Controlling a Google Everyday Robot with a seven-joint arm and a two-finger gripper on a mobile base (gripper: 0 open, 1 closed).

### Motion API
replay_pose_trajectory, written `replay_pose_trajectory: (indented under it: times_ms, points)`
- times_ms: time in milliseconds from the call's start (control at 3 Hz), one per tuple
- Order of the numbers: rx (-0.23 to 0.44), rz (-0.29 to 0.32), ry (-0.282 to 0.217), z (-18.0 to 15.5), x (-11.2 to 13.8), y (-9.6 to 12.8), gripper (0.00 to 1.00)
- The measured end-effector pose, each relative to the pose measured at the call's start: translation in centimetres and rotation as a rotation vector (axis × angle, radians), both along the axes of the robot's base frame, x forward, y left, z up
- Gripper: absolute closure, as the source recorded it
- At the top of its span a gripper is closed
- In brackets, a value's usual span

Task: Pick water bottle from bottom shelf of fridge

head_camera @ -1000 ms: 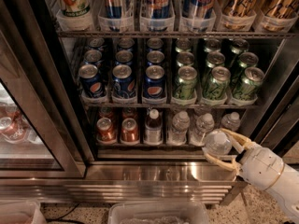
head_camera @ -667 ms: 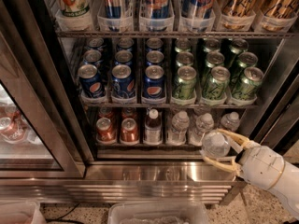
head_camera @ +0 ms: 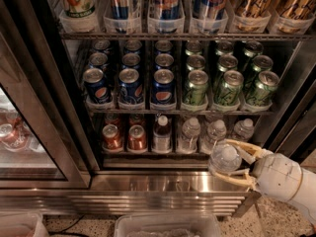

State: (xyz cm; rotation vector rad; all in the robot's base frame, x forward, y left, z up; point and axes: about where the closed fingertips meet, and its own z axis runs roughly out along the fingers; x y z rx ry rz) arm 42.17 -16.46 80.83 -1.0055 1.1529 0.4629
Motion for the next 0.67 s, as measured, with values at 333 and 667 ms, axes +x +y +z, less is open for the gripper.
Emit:
replay_pose_trajectory:
  times_ms: [333,667]
  points:
    - [0.067,0.081,0.03,1.2,-1.26,0.7,1.0]
    - [0.067,0.081,0.03,1.2,-1.26,0.7,1.0]
